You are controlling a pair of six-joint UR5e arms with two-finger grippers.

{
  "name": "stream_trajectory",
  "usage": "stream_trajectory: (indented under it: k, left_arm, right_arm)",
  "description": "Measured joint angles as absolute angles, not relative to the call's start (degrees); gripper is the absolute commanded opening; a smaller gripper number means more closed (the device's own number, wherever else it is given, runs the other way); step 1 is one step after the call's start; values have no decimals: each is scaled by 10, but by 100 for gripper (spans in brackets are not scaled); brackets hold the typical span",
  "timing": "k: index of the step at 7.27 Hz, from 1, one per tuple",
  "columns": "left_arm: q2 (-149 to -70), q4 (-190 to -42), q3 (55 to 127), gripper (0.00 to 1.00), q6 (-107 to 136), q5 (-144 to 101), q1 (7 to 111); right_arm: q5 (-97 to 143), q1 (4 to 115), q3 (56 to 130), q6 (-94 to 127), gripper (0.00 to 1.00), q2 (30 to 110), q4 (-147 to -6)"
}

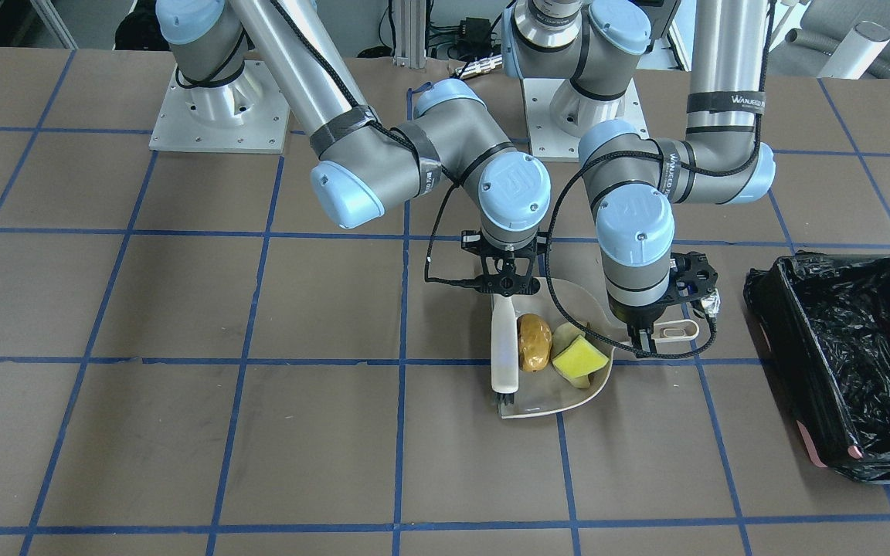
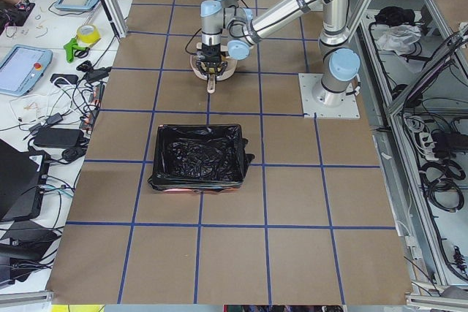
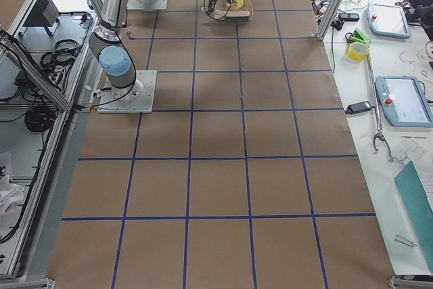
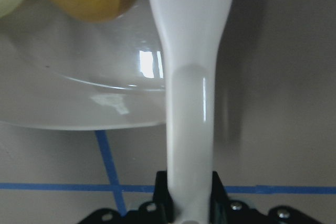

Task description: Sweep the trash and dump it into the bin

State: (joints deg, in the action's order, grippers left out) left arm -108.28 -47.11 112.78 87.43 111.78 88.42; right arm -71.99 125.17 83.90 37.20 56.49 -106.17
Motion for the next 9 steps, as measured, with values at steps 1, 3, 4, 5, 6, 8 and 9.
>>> stream_trajectory:
  k: [1, 3, 4, 5, 6, 8, 9]
  left_arm:
    - [-1083, -471, 1128, 0, 874, 1117, 884]
    - [-1083, -471, 1128, 0, 874, 1116, 884]
    - [-1083, -471, 1128, 0, 873, 1115, 884]
    - [-1083, -471, 1128, 0, 873, 1114, 884]
    - [-1083, -471, 1128, 0, 873, 1114, 884]
    - [-1083, -470, 1127, 0, 872, 1110, 884]
    - [-1081, -470, 1123, 0, 872, 1098, 884]
  right_arm:
    - [-708, 1253, 828, 371, 1, 560, -1062]
    - [-720, 1254, 824, 365, 1, 557, -1052]
    - [-750, 1252, 824, 362, 1, 563, -1032]
    - [-786, 1247, 826, 358, 1, 577, -996]
    - [-824, 1240, 827, 354, 1, 593, -960]
    - [-888, 1201, 830, 329, 1, 624, -891]
    - [-900, 1161, 836, 292, 1, 647, -862]
